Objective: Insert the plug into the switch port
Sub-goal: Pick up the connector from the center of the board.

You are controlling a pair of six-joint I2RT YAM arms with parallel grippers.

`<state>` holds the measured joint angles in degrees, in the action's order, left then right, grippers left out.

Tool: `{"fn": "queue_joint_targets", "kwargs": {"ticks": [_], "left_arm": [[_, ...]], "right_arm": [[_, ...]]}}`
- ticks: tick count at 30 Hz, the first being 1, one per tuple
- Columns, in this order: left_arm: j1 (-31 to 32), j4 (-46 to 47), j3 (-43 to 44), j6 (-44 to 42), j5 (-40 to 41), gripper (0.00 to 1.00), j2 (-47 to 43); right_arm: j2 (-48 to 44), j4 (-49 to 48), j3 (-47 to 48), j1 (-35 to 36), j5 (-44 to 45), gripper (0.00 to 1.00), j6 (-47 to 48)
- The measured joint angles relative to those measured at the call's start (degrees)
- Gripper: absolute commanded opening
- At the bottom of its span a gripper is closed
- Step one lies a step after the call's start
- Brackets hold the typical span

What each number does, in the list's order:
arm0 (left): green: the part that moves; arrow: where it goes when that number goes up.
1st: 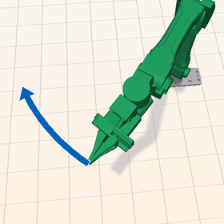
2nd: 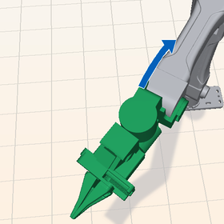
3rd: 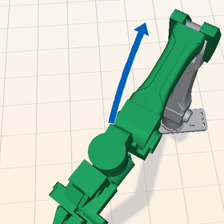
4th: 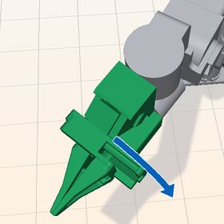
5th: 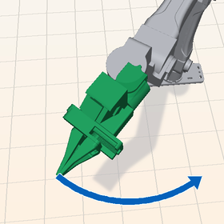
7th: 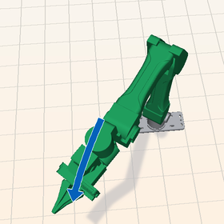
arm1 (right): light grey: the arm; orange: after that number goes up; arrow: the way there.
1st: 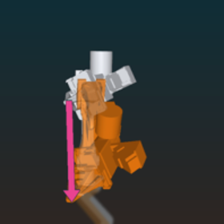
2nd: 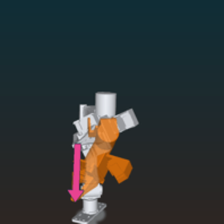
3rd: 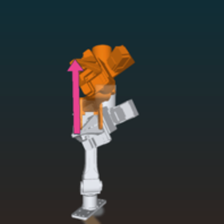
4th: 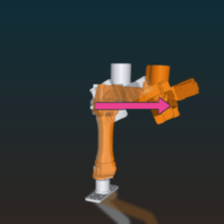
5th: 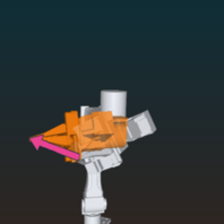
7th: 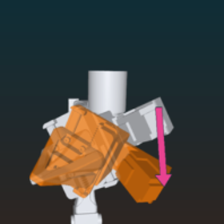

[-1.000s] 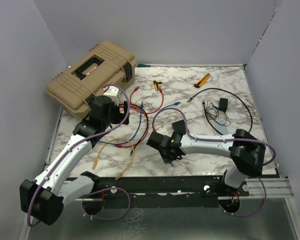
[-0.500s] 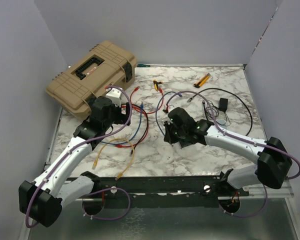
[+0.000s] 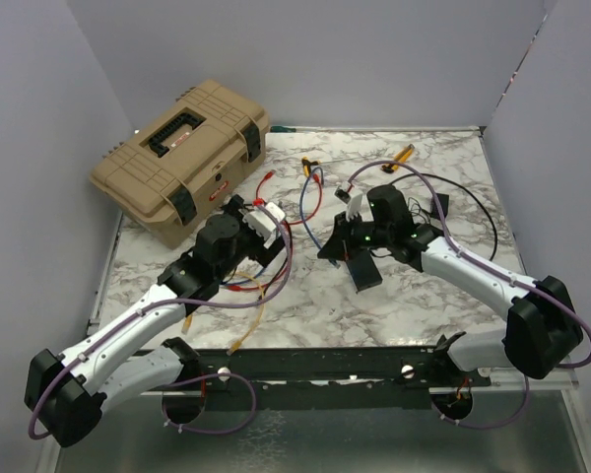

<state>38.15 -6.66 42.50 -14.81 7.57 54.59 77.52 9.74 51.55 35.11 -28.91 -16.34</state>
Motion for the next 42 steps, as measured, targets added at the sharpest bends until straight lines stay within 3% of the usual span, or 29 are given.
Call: {"fn": "queue_joint_targets", "kwargs": {"ticks": [10, 20, 29, 37, 42], "left_arm": [[6.47, 10.01, -11.80, -28.04, -9.60, 0.98, -6.73], [13.51, 13.03, -10.93, -41.75, -13.42, 0.89, 0.20], [15.56, 12.41, -6.54, -46.31, -15.21, 0.61, 8.07], [15.58, 9.97, -2.78, -47.89, -16.00, 0.49, 12.68], [15.61, 7.21, -0.87, -48.46, -16.26, 0.32, 14.45]], "right_arm": [[0.63, -4.00, -2.47, -2.84, -10.86, 0.00, 0.61], [1.62, -5.99, -4.15, -2.95, -14.99, 0.00, 0.98], [1.68, -7.26, -5.03, -2.97, -17.53, 0.00, 1.42], [1.68, -7.74, -5.35, -2.97, -19.12, 0.00, 1.46], [1.68, -8.00, -5.64, -2.97, -19.65, 0.00, 1.49]]}}
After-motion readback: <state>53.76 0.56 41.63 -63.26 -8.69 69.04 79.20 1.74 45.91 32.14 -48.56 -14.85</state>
